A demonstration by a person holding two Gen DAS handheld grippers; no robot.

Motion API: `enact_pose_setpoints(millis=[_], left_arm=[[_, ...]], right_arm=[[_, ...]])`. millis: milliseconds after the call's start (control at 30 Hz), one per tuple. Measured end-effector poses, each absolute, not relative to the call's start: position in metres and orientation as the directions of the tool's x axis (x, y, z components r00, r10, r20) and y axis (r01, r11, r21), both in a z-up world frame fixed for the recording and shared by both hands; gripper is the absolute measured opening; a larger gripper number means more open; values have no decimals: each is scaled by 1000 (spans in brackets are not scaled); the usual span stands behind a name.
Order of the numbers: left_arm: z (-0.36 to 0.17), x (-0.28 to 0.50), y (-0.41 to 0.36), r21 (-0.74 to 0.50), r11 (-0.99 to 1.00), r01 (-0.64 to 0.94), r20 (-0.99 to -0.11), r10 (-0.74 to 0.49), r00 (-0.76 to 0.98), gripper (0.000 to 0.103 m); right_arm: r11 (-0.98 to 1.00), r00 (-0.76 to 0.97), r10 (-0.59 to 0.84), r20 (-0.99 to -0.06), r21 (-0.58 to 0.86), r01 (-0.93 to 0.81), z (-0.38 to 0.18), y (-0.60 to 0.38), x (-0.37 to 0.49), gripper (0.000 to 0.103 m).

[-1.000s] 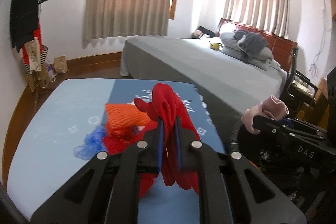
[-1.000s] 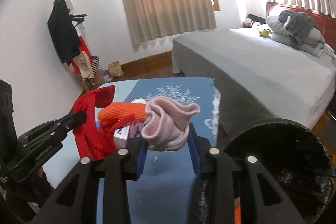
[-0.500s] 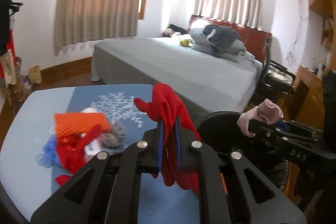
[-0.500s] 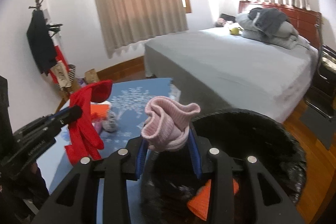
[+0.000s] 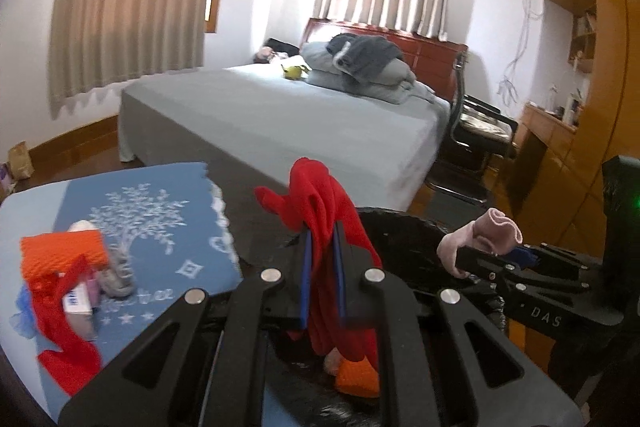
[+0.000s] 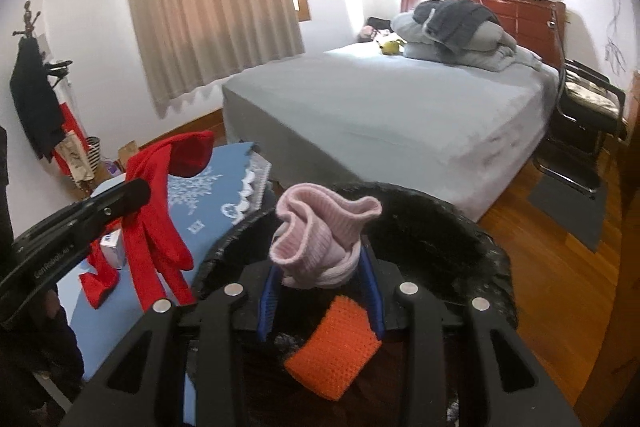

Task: Collect trash
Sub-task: 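Drop the pink sock and red cloth into the trash bin with both tools, then move both tools back over the table toward the remaining items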

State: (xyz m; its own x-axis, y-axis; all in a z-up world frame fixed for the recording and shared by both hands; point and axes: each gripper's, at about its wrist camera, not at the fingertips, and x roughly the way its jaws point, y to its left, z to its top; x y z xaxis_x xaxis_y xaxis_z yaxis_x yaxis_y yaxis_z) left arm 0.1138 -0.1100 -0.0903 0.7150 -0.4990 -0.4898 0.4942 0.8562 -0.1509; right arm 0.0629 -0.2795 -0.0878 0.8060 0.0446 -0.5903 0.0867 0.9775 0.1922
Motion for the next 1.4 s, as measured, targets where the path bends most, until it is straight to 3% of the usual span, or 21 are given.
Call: enact_pose_setpoints(millis=[133,300,367,533,600,667,733,800,967,1400], left_arm=[[-100,118,-127,-145,838,526,-512,-518,685,10],[-110,124,-132,-156,831,535,-541,-524,657,20],[-112,125,-131,-157,833,531,-544,-522,658,33],[-111,125,-122,-143,852,504,-537,-494,683,44],[-108,124,-115,-134,864,485,-531,-476,701,55],[-106,123,-105,-124,880,459,-523,-451,723,62],[-104,122,-96,-111,894,434,-516,-425,744,69],[-102,121,-84,-99,911,401,-511,-393,765,78],[-98,117,-48,-81,947,311,-507,-308,805,83],[-114,110,58,4,998,55,-533,-44,845,83]], right_arm=[[974,796,25,-605,195,117,-96,-292,59,39],[970,787,10,-617,197,142,-101,-302,58,43],[969,787,2,-617,196,151,-102,-304,57,54],[968,789,-11,-614,191,162,-101,-303,58,64],[969,794,-14,-607,188,161,-99,-300,57,72],[970,800,-18,-600,183,160,-98,-295,57,88],[970,806,-17,-591,186,157,-96,-291,58,96],[971,812,-11,-584,188,148,-95,-286,59,97],[974,817,20,-576,194,113,-92,-266,67,97],[979,824,163,-542,195,-65,-94,-180,100,97]])
